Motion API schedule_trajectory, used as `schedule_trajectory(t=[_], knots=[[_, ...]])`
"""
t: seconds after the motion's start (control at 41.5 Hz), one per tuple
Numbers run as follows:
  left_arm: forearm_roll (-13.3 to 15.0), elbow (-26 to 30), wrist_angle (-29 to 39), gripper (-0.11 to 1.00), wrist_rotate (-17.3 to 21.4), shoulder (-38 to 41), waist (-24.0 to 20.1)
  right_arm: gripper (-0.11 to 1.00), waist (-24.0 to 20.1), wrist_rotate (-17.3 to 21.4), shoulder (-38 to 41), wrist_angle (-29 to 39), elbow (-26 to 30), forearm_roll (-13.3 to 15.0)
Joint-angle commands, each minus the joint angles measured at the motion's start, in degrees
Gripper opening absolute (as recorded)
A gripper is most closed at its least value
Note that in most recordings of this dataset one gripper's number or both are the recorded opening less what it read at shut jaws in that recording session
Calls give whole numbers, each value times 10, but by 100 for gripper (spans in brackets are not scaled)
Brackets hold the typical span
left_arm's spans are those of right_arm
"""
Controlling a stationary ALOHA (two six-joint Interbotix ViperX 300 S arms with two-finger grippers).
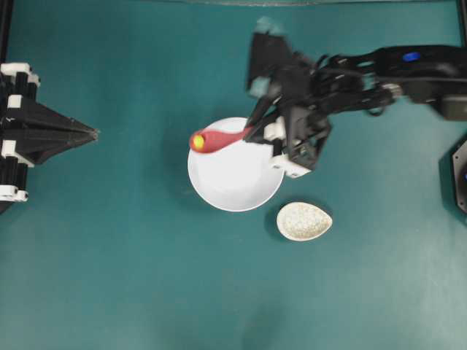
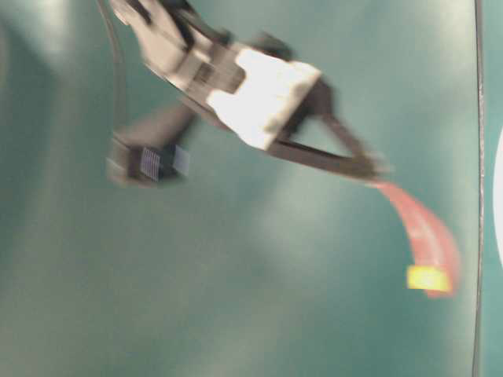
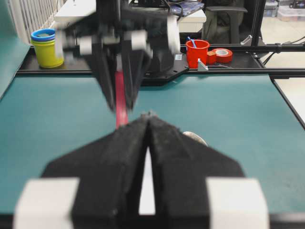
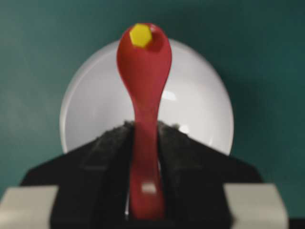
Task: Scoop the yellow hexagonal prism block from the bowl with a spoon using the right arm.
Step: 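Lift the spoon with the yellow block up and out of the bowl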
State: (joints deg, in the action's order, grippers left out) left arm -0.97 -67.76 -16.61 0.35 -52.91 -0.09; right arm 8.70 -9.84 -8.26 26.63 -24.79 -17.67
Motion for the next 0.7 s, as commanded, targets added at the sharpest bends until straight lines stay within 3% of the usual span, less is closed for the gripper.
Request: schedule_trajectory(t=[0.0, 0.217, 0.675], knots=[[-1, 7, -5, 0, 1, 5, 1, 22, -5, -2, -68, -69, -33, -5], [-1, 7, -7, 0, 1, 5, 1, 22, -10, -1, -159, -212, -117, -12], [-1, 8, -12, 0, 0, 2, 0, 22, -10, 0, -168, -205, -127, -13]])
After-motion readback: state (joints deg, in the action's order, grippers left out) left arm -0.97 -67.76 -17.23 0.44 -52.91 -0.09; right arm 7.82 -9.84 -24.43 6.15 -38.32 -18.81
